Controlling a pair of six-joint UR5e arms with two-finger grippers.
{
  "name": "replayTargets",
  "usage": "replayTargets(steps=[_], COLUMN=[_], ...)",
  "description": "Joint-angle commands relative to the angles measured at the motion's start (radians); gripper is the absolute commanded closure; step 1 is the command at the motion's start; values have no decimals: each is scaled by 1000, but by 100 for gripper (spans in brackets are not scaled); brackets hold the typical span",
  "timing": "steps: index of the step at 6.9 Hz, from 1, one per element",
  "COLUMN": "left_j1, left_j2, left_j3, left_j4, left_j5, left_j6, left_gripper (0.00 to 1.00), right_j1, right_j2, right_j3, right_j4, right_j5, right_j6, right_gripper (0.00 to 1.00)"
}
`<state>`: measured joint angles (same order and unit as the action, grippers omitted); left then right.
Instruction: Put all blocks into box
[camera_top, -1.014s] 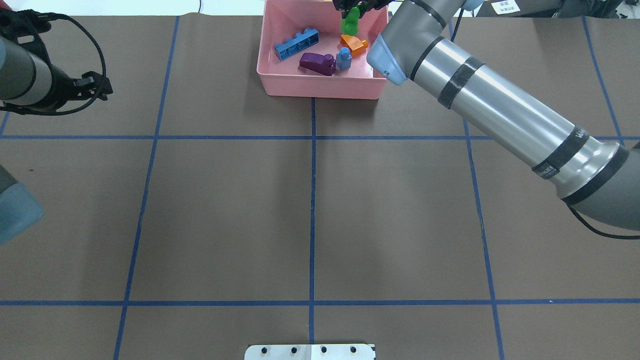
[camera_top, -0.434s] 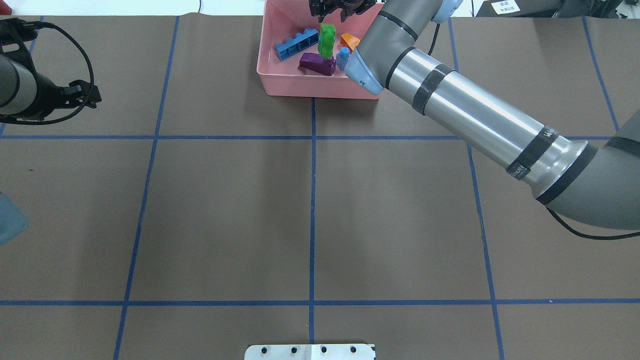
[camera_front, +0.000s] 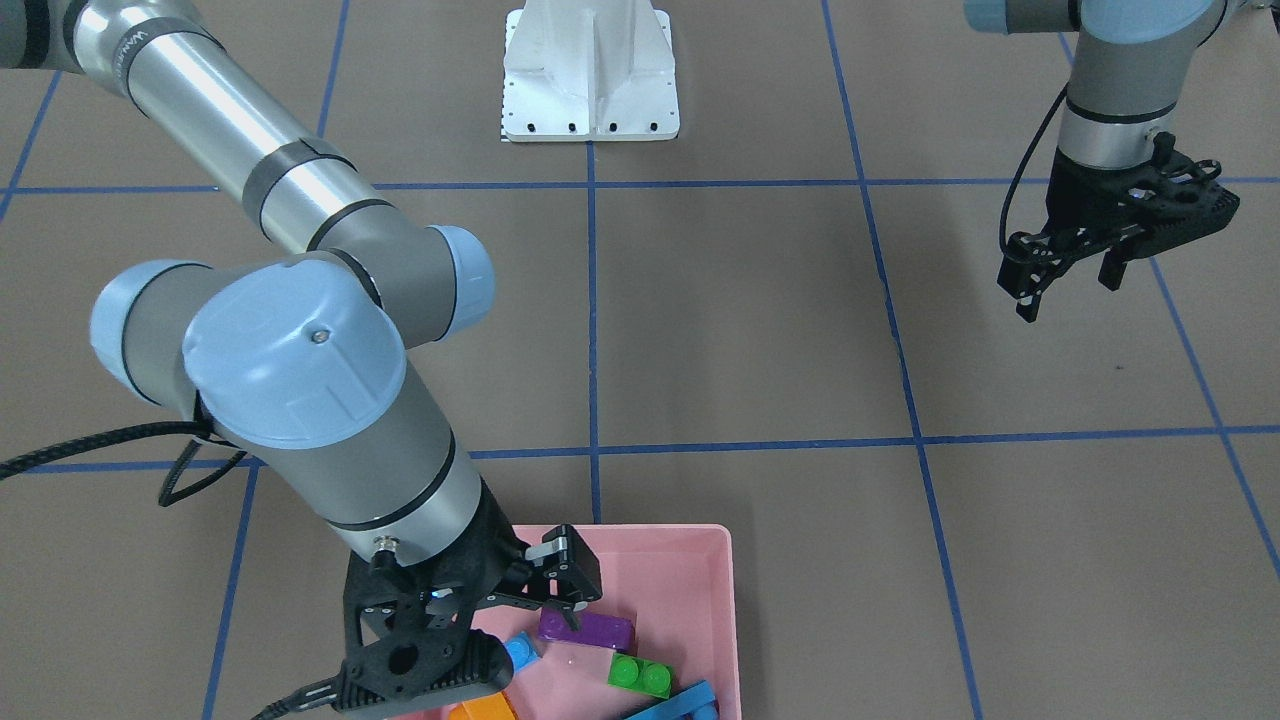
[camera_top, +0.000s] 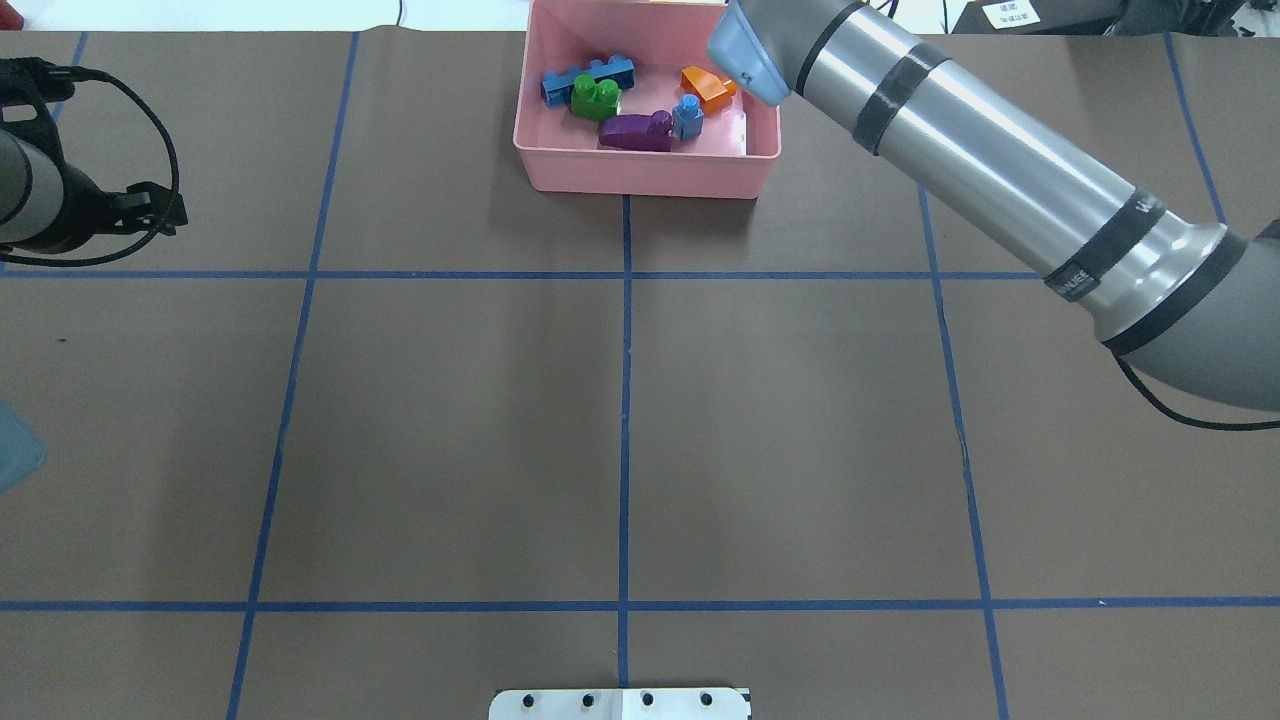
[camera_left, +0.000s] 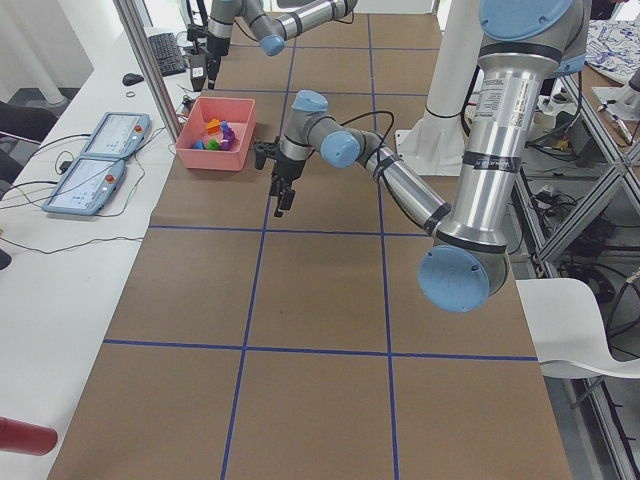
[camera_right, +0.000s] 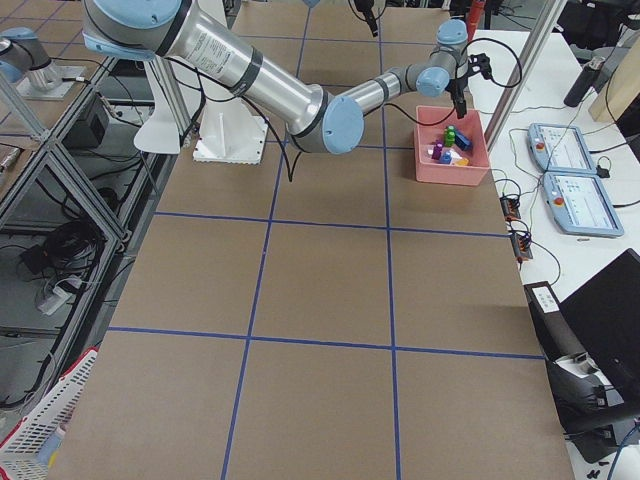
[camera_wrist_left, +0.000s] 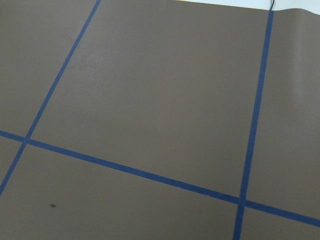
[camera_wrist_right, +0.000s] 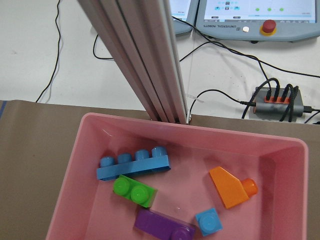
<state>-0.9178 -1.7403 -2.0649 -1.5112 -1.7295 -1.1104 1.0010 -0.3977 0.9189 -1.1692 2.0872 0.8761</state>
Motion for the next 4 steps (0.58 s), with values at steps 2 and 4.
replayTargets(steps=[2,4], left_j1=[-23,-85], left_j2=[4,16], left_j3=[-20,-37], left_j4=[0,76], left_j5=[-5,-5], left_j6=[7,172], left_gripper=[0,0], right_j1=[201,272], right_j2=[-218,-481], right_j3=[237,368], right_j4=[-187,-194], right_j5=[230,243], right_j6=[-228,-439], right_gripper=[1,1])
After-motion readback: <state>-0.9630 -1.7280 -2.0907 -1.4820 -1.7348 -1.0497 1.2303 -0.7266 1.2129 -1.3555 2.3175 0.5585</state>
